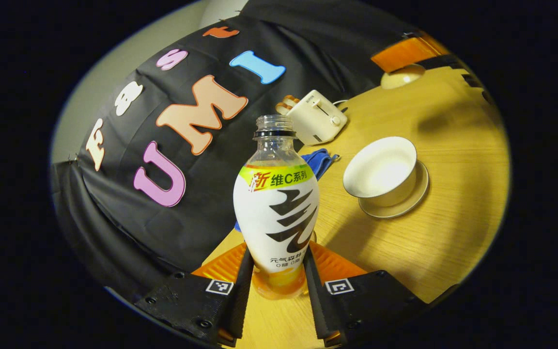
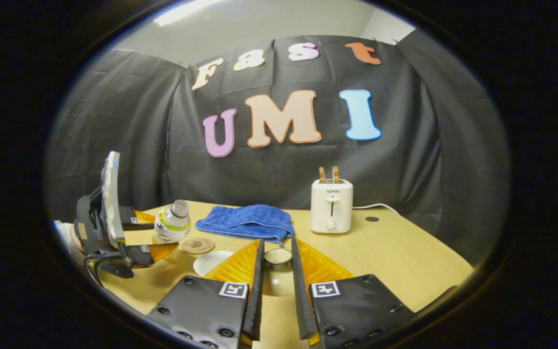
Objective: Open the teacup lid with one hand, grasp the water bottle and pour water into the teacup with the other hand; after pouring, place the water bottle on the coaster and then close the teacup lid.
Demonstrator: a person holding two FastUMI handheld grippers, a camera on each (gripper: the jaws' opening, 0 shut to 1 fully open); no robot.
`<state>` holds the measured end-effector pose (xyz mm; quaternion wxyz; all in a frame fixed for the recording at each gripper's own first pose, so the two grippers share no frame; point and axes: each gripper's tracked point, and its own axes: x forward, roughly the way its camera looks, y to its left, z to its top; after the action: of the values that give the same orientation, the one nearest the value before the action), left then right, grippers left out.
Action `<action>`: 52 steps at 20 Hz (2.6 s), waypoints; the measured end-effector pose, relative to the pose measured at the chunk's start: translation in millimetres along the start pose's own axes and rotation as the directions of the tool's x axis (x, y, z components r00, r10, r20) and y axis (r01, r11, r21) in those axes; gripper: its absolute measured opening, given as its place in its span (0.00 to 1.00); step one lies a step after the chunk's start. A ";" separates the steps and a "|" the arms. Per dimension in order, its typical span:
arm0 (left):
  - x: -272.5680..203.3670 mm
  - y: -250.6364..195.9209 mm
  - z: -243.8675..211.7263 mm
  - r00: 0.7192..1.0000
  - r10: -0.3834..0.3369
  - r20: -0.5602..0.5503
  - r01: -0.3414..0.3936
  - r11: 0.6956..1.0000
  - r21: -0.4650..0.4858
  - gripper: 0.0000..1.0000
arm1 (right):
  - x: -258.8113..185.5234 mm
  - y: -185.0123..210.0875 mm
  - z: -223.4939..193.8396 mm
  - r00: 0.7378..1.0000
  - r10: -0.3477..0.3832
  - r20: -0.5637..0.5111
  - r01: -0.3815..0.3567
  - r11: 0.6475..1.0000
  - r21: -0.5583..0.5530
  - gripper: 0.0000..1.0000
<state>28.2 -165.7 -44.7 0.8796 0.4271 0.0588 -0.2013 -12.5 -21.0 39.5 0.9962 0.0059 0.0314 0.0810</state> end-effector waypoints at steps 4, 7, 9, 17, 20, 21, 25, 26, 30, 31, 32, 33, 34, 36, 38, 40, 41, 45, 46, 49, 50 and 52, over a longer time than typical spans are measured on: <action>3.1 2.4 3.9 1.000 0.021 -0.003 -0.020 0.987 0.157 0.53 | -1.5 -2.2 -0.5 1.000 -0.007 0.005 0.007 1.000 0.008 0.33; 4.4 -5.8 -0.7 1.000 -0.002 -0.020 0.006 0.977 0.215 0.54 | -4.7 -3.5 2.1 1.000 -0.014 0.011 0.013 1.000 0.020 0.33; 5.3 -8.3 -1.9 0.999 -0.014 -0.036 0.023 0.964 0.266 0.54 | -7.1 -7.0 6.1 1.000 -0.022 0.021 0.022 1.000 0.019 0.33; 8.4 5.3 -2.6 0.996 0.036 -0.077 0.011 0.845 0.535 0.54 | -16.2 -22.7 16.7 0.998 -0.042 0.046 0.040 0.998 0.038 0.33; 11.4 4.7 -5.1 0.994 0.038 -0.098 0.027 0.807 0.589 0.54 | -16.8 -22.4 17.8 0.998 -0.041 0.050 0.039 0.998 0.041 0.33; 12.0 6.6 -5.4 0.994 0.039 -0.106 0.034 0.790 0.612 0.54 | -16.8 -21.8 17.3 0.998 -0.038 0.048 0.036 0.999 0.040 0.33; 13.0 12.7 -7.7 0.989 0.054 -0.141 0.058 0.730 0.681 0.54 | -16.9 -18.4 16.2 0.999 -0.028 0.045 0.027 0.999 0.024 0.33; 13.0 13.4 -8.4 0.988 0.055 -0.147 0.062 0.722 0.689 0.54 | -16.9 -18.0 17.1 0.999 -0.027 0.047 0.026 0.999 0.022 0.33; 11.5 16.5 -6.0 0.985 0.060 -0.161 0.081 0.667 0.740 0.54 | -15.8 -20.1 14.7 0.999 -0.027 0.041 0.026 0.999 0.030 0.33; 12.8 18.6 -5.4 0.984 0.065 -0.165 0.084 0.648 0.757 0.54 | -15.6 -21.1 13.9 0.999 -0.028 0.038 0.027 0.999 0.031 0.33; 11.8 20.6 -3.6 0.984 0.069 -0.166 0.086 0.633 0.770 0.54 | -15.6 -21.7 14.3 0.999 -0.029 0.038 0.028 0.999 0.032 0.33; 12.2 21.1 -3.5 0.983 0.070 -0.169 0.090 0.623 0.777 0.54 | -15.6 -22.8 13.4 0.999 -0.029 0.036 0.027 0.999 0.033 0.34; 12.6 22.0 -4.0 0.982 0.071 -0.174 0.094 0.615 0.783 0.54 | -15.1 -23.4 13.4 0.999 -0.029 0.036 0.028 0.999 0.034 0.33; 12.0 23.3 -3.7 0.981 0.076 -0.179 0.099 0.599 0.795 0.54 | -14.6 -24.5 12.0 0.999 -0.031 0.033 0.029 0.999 0.035 0.33; 11.0 24.1 -3.6 0.980 0.084 -0.182 0.101 0.579 0.809 0.54 | -14.4 -24.4 12.0 0.999 -0.030 0.032 0.029 0.999 0.036 0.33; 10.6 25.6 -1.4 0.979 0.091 -0.181 0.102 0.553 0.827 0.54 | -14.5 -24.7 12.6 0.999 -0.029 0.033 0.028 0.999 0.036 0.33; 9.8 25.6 -0.6 0.978 0.093 -0.184 0.105 0.541 0.834 0.54 | -15.6 -25.1 13.2 0.999 -0.030 0.034 0.029 0.999 0.036 0.33; 10.8 29.6 5.9 0.977 0.103 -0.185 0.112 0.493 0.863 0.54 | -16.3 -27.7 13.9 0.999 -0.032 0.035 0.030 0.999 0.041 0.33; 10.8 30.8 6.3 0.977 0.107 -0.186 0.112 0.486 0.867 0.54 | -16.6 -27.8 13.9 0.999 -0.032 0.034 0.030 0.999 0.042 0.33; 11.2 36.5 10.4 0.975 0.115 -0.191 0.117 0.464 0.878 0.54 | -15.6 -28.4 11.9 0.999 -0.029 0.030 0.028 0.998 0.048 0.33; 11.7 38.3 11.2 0.974 0.119 -0.192 0.118 0.454 0.883 0.55 | -15.3 -28.3 12.0 0.999 -0.028 0.029 0.027 0.998 0.048 0.33; 10.6 43.4 13.2 0.973 0.131 -0.192 0.118 0.433 0.894 0.54 | -15.1 -28.6 11.3 0.999 -0.029 0.029 0.028 0.999 0.047 0.33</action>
<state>54.5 -155.1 -7.7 0.5038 0.8502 0.0435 -0.1466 -22.1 -51.7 51.2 0.9972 0.0299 0.0187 0.0661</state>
